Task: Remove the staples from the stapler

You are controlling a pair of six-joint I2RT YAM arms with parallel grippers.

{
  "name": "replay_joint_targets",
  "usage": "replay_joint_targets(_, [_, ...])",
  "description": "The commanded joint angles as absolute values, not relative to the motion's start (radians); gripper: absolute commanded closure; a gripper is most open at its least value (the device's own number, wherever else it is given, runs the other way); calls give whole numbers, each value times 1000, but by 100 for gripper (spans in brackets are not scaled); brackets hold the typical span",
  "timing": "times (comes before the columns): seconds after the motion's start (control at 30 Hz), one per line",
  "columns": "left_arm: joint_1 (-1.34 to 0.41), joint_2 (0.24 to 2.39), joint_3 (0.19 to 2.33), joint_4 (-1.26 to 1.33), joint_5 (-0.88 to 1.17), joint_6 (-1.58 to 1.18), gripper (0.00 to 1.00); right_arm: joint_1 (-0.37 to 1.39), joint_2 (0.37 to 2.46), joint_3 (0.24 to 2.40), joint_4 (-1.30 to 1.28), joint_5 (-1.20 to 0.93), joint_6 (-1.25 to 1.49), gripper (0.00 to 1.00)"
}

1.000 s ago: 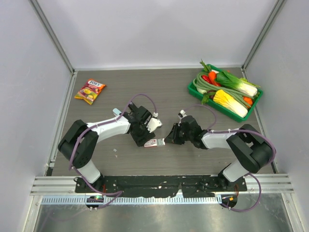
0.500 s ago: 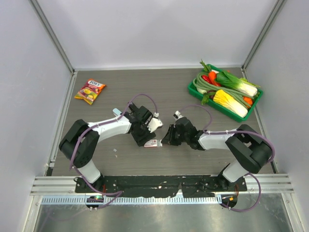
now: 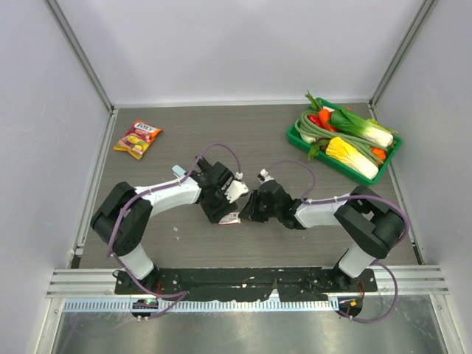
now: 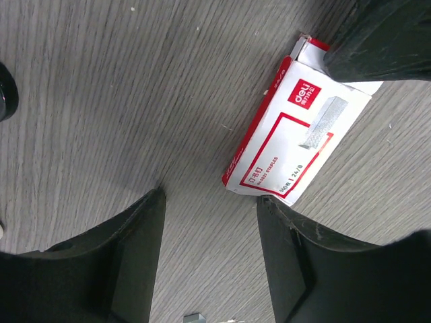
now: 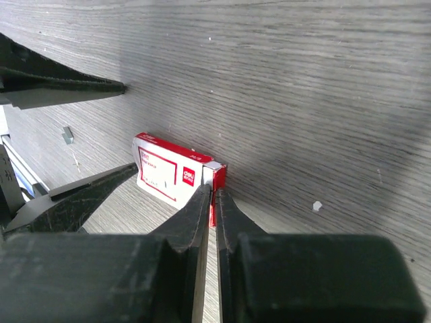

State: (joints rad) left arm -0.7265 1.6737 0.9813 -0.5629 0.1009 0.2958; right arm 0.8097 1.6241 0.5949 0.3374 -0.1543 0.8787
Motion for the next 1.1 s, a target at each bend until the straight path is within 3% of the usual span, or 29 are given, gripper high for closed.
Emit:
replay_joint_targets(0.0, [-746, 1712, 994, -514, 160, 268, 39, 847, 1660, 611, 406, -150, 920, 89])
replay_joint_targets(0.23, [-747, 1732, 1015, -520, 160, 268, 40, 847, 1641, 563, 509, -172, 954, 87])
replay_joint_targets(0.47, [-747, 1727, 994, -515, 146, 276, 40, 819, 1583, 485, 543, -189, 954, 67])
replay_joint_targets(0.6, [-747, 1726, 982, -515, 140, 279, 40, 793, 1545, 459, 520, -186, 950, 65])
replay_joint_targets(0.73, [-746, 1721, 980, -517, 137, 279, 41, 779, 1511, 466, 471, -163, 931, 71])
replay_joint_targets(0.87, [-747, 1717, 985, -522, 130, 281, 41, 778, 1516, 492, 382, -132, 913, 89])
replay_joint_targets(1.07, [-747, 1710, 986, -526, 127, 282, 41, 778, 1525, 491, 353, -121, 917, 96])
